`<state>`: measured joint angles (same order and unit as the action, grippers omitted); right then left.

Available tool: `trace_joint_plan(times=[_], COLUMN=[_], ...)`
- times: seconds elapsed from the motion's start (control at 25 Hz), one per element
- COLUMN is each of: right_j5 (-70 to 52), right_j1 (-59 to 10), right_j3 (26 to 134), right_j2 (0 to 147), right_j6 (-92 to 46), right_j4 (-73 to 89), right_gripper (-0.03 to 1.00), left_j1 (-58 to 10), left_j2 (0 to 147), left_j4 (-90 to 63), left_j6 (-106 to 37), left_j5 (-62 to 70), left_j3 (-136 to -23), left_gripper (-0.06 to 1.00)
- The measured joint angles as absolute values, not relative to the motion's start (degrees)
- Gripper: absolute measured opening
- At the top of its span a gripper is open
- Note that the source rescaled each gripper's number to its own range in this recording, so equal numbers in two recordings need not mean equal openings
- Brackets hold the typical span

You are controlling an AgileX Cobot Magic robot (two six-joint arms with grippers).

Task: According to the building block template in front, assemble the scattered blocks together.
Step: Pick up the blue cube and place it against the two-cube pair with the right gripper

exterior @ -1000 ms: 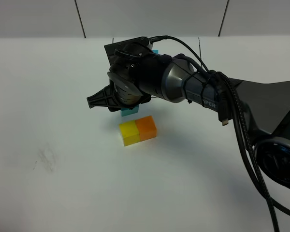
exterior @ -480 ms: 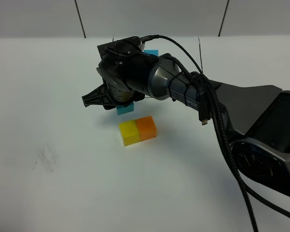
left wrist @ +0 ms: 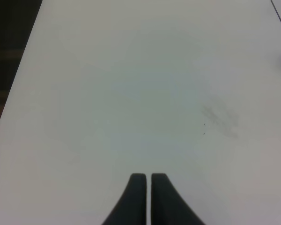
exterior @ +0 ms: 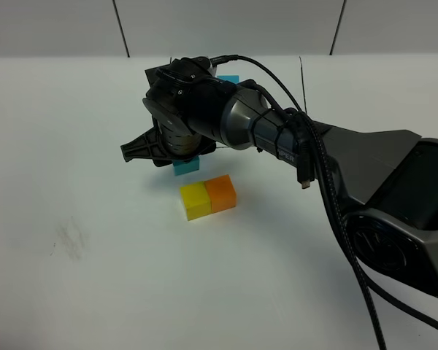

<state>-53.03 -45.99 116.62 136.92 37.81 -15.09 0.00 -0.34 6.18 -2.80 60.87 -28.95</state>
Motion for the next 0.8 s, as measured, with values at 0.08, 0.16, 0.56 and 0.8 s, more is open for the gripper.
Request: trace_joint_plan(times=[0.08,0.16,0.56,0.8], right_j5=[-53.32,-53.73,-55.32,-55.26], right_j1=[-45.99,-45.99,-45.99,-45.99], right_j3=[116.62,116.62,116.62,116.62], right_j2=[137.45,138.04,138.86,139.43], right_j6=[37.81,37.81,37.78,37.78], right_j4=[-15.0,-14.81,-13.63,-13.39], right_gripper=[0.5,0.5,0.5,0.5], left_j1=[0.0,0.0,0.0,0.0], left_j2=[-0.34,-0.34,-0.34,-0.34], left_j4=[6.18,6.18,6.18,6.18], left_j6=[-2.8,-2.8,-2.8,-2.87], left_j5=[60.87,60.87,60.87,60.87], left_j3=[-28.95,-28.95,-28.95,-28.95], left_gripper=[0.0,0.0,0.0,0.0])
